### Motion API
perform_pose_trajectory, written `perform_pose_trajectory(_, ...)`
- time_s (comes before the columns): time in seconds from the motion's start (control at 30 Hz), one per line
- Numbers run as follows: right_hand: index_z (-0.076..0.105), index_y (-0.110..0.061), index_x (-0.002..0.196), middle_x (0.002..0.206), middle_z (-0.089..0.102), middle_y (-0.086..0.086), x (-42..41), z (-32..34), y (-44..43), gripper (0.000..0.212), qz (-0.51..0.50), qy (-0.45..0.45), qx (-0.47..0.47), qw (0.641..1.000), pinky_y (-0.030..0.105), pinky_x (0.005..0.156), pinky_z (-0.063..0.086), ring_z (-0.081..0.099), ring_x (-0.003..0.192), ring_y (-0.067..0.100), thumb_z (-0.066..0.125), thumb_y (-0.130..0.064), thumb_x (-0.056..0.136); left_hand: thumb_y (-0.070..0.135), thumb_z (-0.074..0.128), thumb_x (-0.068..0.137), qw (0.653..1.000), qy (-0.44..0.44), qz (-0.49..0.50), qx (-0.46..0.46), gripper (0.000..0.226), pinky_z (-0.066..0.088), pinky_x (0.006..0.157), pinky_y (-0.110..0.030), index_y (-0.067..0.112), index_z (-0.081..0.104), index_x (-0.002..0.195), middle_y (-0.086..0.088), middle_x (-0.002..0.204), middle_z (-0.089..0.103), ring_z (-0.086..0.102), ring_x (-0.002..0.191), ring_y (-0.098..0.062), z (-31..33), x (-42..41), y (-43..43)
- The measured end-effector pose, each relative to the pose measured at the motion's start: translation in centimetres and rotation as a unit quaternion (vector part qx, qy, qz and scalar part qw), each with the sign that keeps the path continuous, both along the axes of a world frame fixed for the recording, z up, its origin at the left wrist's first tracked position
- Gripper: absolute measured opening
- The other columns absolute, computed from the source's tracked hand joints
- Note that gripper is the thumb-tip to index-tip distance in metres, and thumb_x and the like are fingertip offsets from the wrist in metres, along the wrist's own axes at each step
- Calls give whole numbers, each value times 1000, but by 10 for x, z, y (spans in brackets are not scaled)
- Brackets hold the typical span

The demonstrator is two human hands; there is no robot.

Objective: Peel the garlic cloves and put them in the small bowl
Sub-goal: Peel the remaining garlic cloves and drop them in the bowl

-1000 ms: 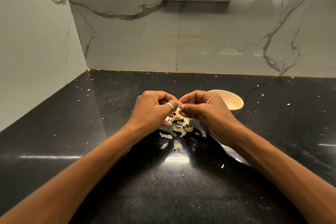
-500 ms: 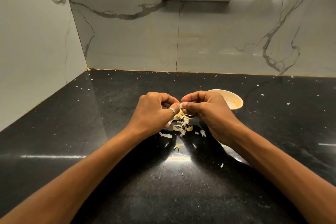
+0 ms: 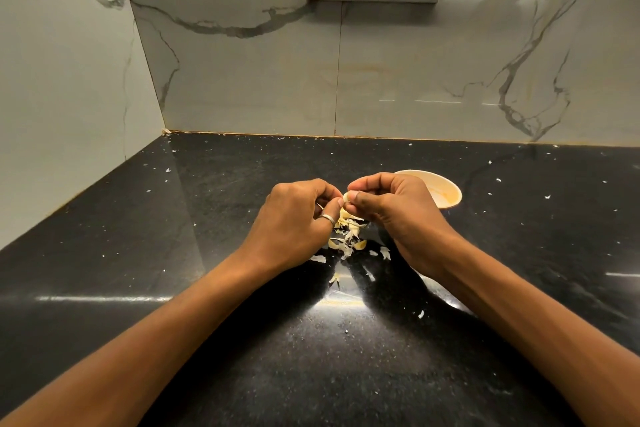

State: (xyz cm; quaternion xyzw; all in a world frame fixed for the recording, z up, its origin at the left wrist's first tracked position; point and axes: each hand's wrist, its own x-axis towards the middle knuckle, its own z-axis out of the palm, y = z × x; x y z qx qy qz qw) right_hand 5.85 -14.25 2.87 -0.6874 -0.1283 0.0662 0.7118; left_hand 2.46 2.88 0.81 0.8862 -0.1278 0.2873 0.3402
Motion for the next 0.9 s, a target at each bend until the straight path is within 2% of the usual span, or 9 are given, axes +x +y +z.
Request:
perform_pose_trajectory(0.1, 70, -1, 96, 90, 74, 20, -1, -1, 0, 10, -3, -14, -24, 1000, 33, 83, 62, 74, 82, 23, 70, 5, 88, 38, 60, 89, 999, -20, 14, 30, 18, 56, 65, -36, 25, 73, 92, 13, 77, 68, 63, 68, -4, 0, 0, 0)
perform_pose_trajectory(0.2, 71, -3, 95, 91, 74, 21, -3, -1, 0, 10, -4, -26, -37, 999, 29, 80, 62, 73, 80, 21, 70, 5, 88, 39, 60, 87, 998, -32, 22, 40, 20, 55, 62, -35, 24, 73, 87, 13, 72, 65, 60, 65, -5, 2, -2, -1)
perform_pose_trajectory(0.37, 73, -1, 96, 87, 75, 15, -3, -1, 2, 11, 14, -29, -29, 999, 24, 76, 60, 72, 79, 18, 72, 4, 86, 43, 59, 83, 999, -31, 16, 7, 26, 54, 57, -36, 22, 73, 79, 9, 64, 64, 60, 58, -9, 5, -1, 0)
perform_pose_trajectory(0.57, 75, -1, 100, 85, 77, 11, -3, -3, 3, 11, 16, -38, -33, 999, 21, 75, 58, 73, 81, 14, 69, 0, 90, 24, 75, 86, 998, 13, 7, -68, 10, 57, 58, -40, 18, 75, 79, 3, 62, 69, 64, 53, -14, 6, 0, -1)
perform_pose_trajectory(0.63, 75, -1, 99, 88, 77, 13, -3, -3, 4, 11, 29, -30, -15, 999, 25, 79, 57, 74, 86, 18, 69, 0, 90, 25, 76, 87, 995, 27, 5, -95, 10, 59, 56, -43, 17, 76, 81, 2, 64, 70, 67, 56, -16, 6, 1, 0)
perform_pose_trajectory(0.77, 75, 0, 106, 100, 76, 20, -4, -1, 2, 18, 56, -26, -12, 998, 39, 97, 57, 71, 105, 33, 70, -2, 89, 25, 76, 87, 991, 46, -3, -125, 10, 61, 56, -43, 16, 75, 84, 3, 67, 70, 70, 59, -16, 8, 2, 1)
perform_pose_trajectory(0.9, 73, 3, 107, 103, 74, 22, -3, 2, 1, 19, 63, 0, 22, 998, 32, 93, 58, 72, 100, 29, 66, 3, 90, 21, 75, 87, 990, 60, 5, -124, 7, 61, 56, -43, 16, 75, 82, 4, 65, 69, 68, 57, -13, 9, 1, 1)
